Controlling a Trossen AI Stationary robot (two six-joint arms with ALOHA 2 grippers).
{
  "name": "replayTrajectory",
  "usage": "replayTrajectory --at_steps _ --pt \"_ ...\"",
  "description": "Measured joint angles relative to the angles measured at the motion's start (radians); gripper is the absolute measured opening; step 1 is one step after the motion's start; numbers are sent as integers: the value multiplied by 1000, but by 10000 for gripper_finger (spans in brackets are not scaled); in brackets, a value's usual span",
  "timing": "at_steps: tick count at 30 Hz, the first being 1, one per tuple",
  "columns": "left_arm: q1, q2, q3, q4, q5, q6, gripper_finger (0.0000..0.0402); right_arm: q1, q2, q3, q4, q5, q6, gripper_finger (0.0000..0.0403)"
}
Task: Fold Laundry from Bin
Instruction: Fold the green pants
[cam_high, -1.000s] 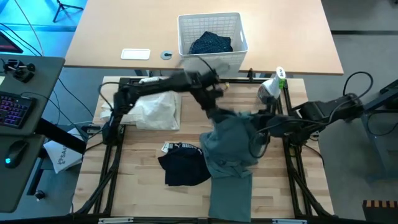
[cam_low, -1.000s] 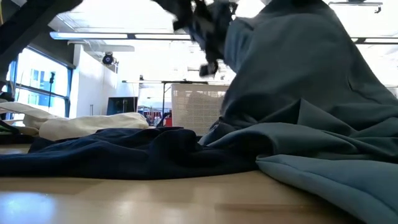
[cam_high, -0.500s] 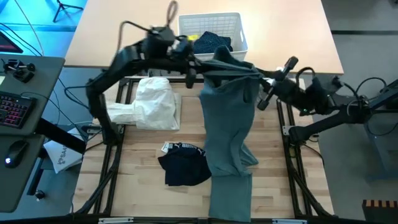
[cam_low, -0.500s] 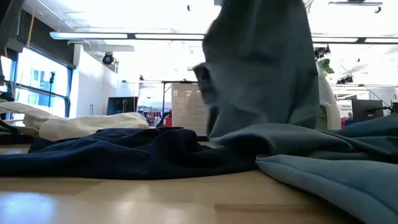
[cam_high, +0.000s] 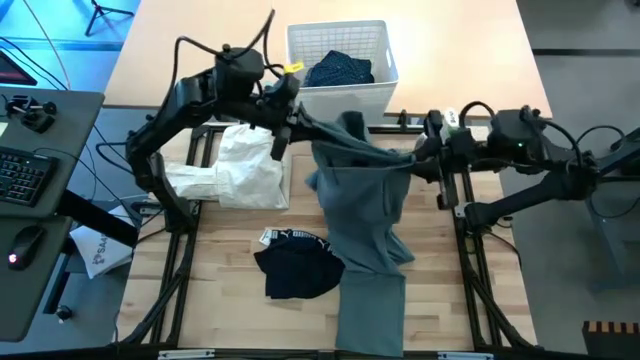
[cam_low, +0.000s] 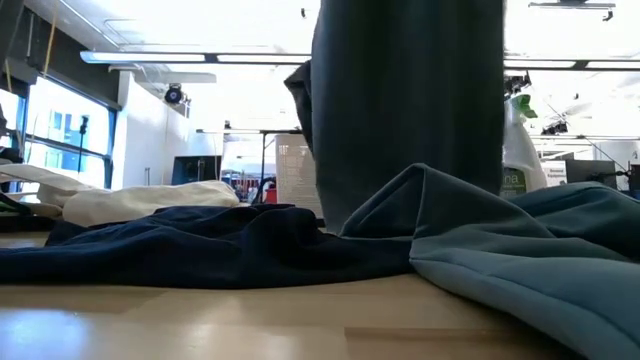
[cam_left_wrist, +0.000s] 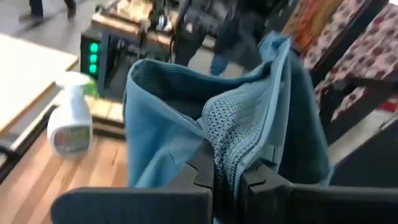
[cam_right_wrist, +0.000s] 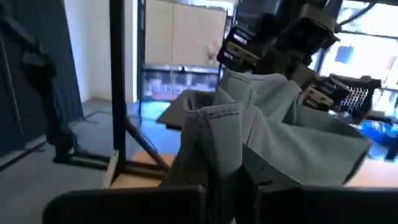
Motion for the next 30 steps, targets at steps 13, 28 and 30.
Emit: replayTrajectory --at_steps 13,28,30 --pt "177 118 0 38 -548 364 0 -395 53 -54 -12 396 -441 16" --pt "205 141 0 463 -636 798 0 -705 127 -39 323 203 -734 16" --pt "189 130 0 486 -635 797 0 -688 122 -8 322 194 -705 16"
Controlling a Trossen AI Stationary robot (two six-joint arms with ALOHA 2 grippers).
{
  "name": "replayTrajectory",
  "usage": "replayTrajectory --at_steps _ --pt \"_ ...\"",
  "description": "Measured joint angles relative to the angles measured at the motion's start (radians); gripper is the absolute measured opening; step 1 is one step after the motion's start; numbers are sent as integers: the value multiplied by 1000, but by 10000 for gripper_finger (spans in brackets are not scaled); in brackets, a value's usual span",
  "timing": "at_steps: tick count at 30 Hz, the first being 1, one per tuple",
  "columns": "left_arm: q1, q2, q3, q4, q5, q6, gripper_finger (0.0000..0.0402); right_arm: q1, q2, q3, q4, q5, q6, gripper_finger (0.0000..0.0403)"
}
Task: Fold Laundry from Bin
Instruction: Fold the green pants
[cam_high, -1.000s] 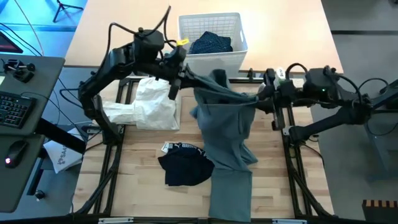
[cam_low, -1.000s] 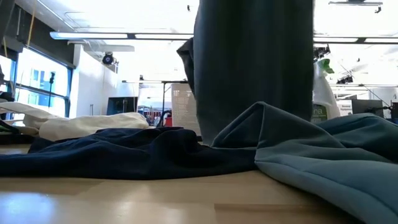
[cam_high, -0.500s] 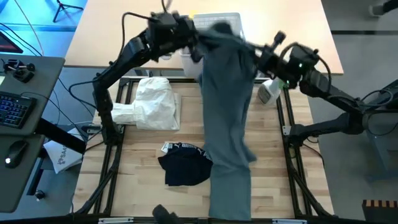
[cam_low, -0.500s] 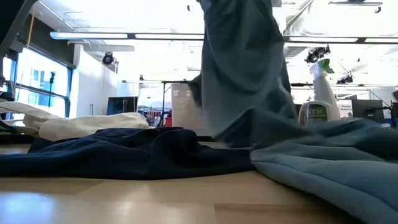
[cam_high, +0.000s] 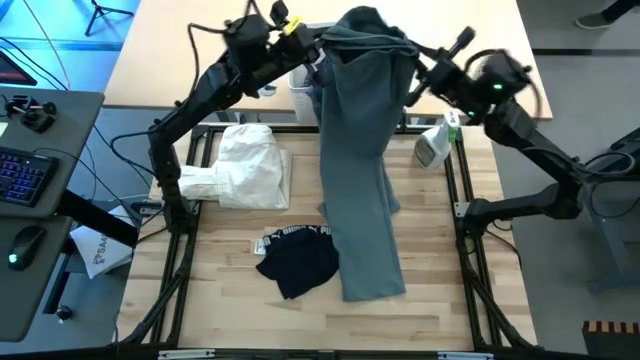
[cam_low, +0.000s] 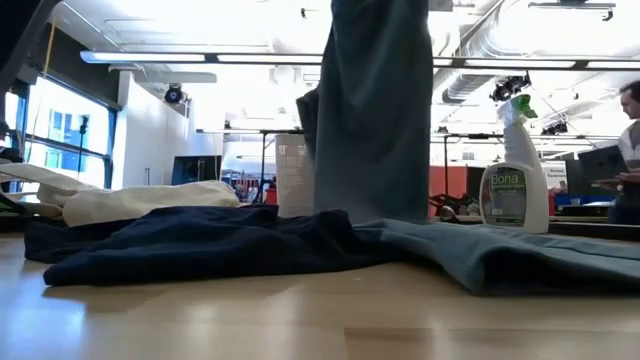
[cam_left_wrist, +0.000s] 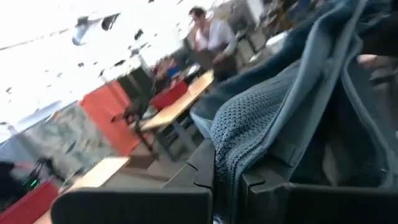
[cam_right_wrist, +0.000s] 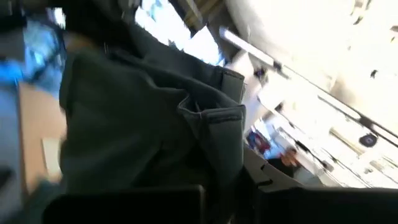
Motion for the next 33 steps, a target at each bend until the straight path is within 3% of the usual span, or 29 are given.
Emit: replayTrajectory --at_steps 3,7,11,15,17,20,24,27,30,33 --pt "-51 -32 1 62 39 -19 0 58 -9 75 -5 -32 68 16" --pt "-139 -77 4 135 159 -123 0 177 -9 228 -89 -111 278 16" --pt "-243 -106 2 192 320 -275 0 295 -3 370 -183 -325 565 16" --pt "-336 -111 -1 338 536 -460 0 418 34 444 -144 -599 790 16" --pt "-377 -104 -2 430 620 -495 0 492 71 460 -63 -670 858 16" --pt "-423 -97 -2 499 641 -440 0 583 139 498 37 -698 871 16" --pt "-434 -100 1 474 517 -304 0 598 178 603 -73 -588 702 16" --pt "-382 -108 5 407 411 -227 0 556 166 680 -282 -300 520 16" --pt "-286 -111 5 342 338 -191 0 490 166 705 -381 23 387 16" --pt "-178 -94 4 340 343 -190 0 398 170 685 -379 116 203 16"
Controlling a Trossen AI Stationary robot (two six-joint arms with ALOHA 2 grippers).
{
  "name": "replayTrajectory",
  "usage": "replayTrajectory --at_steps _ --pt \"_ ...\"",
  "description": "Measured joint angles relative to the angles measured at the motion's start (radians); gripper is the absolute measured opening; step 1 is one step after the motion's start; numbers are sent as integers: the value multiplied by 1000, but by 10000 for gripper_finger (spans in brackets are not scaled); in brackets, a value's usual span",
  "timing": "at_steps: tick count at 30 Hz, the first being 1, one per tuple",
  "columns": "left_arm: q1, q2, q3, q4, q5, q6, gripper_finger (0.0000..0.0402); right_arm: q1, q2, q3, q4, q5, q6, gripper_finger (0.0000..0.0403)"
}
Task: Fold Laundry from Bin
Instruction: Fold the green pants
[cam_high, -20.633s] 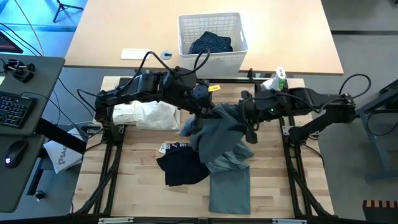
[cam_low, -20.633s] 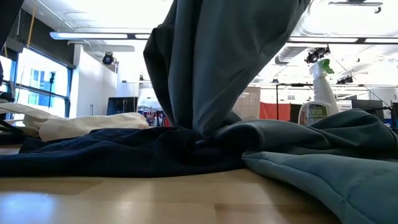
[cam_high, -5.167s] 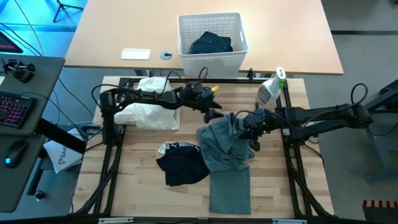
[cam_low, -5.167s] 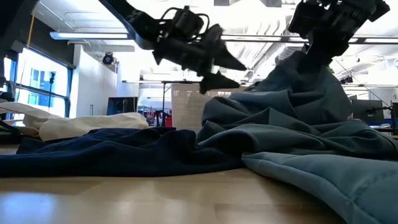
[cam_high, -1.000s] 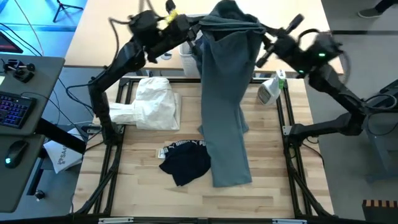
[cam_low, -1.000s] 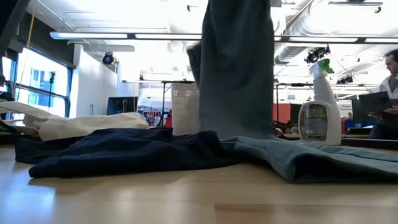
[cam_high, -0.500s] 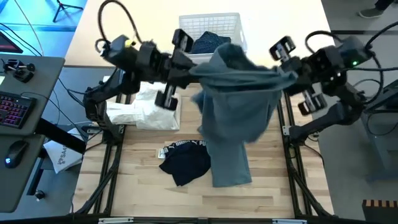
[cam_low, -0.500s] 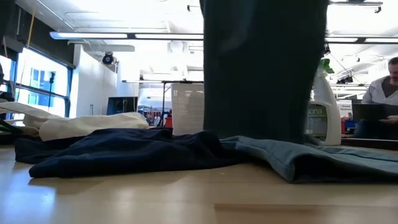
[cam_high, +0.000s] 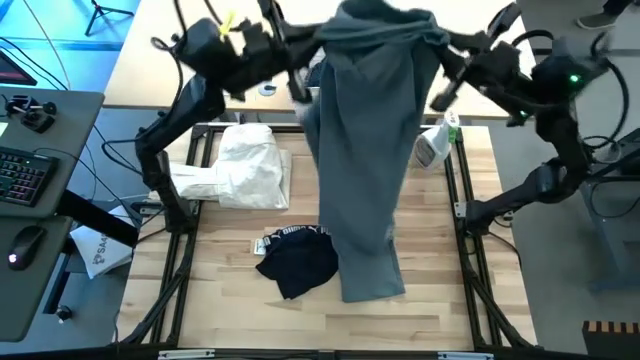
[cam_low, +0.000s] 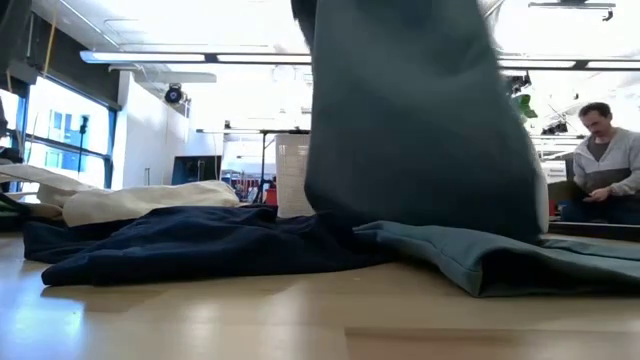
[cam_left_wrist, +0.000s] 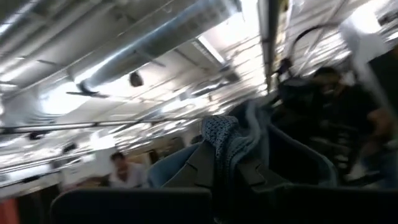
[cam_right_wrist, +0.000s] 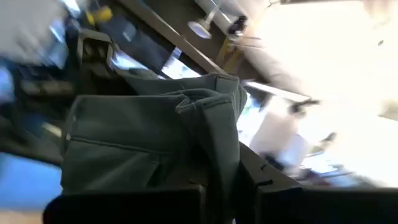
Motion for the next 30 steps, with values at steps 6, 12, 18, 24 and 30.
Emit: replayTrajectory --at_steps 6,12,18,24,30 --pt "154 40 -2 70 58 73 0 -153 38 -16 50 16 -286 16" --pt "131 30 -1 -26 217 -58 0 -161 33 -14 -165 -61 -156 16" --pt "52 12 2 -417 283 -86 0 -167 16 -18 -603 -273 169 8" --pt "-41 34 -169 -719 276 -122 0 -168 -21 -312 -714 -366 224 5" --pt "-132 22 -334 -706 300 -225 0 -167 -131 -622 -648 -622 378 5"
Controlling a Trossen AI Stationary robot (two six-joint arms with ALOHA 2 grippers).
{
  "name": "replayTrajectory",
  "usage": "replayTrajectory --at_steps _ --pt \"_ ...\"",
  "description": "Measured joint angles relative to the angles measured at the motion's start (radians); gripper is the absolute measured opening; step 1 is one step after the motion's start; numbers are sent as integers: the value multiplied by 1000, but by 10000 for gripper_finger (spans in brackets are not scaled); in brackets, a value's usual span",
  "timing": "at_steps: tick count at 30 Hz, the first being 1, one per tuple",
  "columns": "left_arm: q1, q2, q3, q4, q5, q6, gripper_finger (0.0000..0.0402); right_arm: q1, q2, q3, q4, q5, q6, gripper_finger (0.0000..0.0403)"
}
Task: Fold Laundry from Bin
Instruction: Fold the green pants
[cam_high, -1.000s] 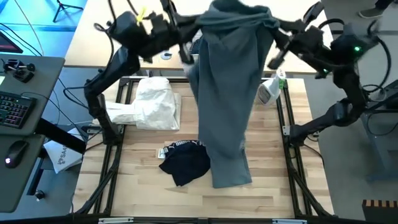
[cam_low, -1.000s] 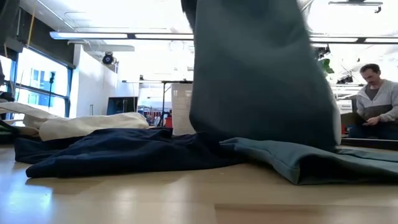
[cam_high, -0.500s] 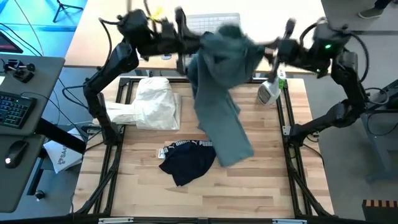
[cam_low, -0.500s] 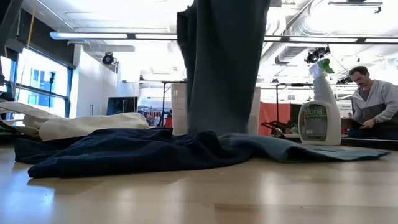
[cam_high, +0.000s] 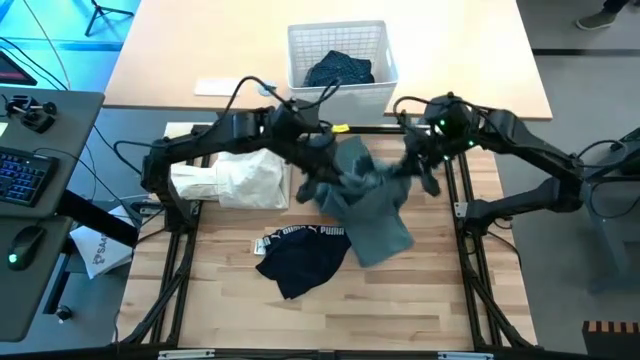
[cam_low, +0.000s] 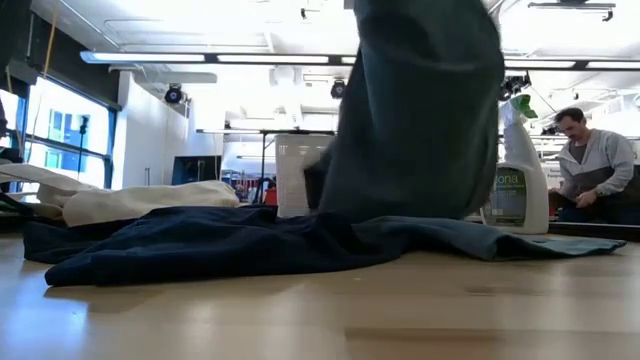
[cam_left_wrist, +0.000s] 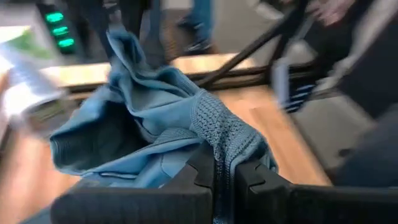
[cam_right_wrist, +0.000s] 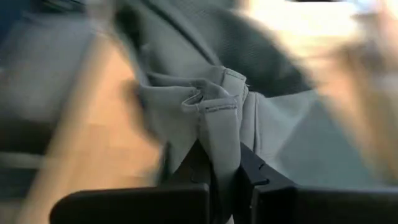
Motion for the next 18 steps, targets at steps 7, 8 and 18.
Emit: replayTrajectory --at_steps 7,8,18 --pt "-1 -19 53 4 116 -39 0 -20 -50 -89 188 -665 183 10" --pt "18 -21 56 -6 90 -22 0 -30 -48 -89 230 -623 170 11" --pt "303 -33 73 367 -365 151 0 -182 -25 -44 841 542 -45 14"
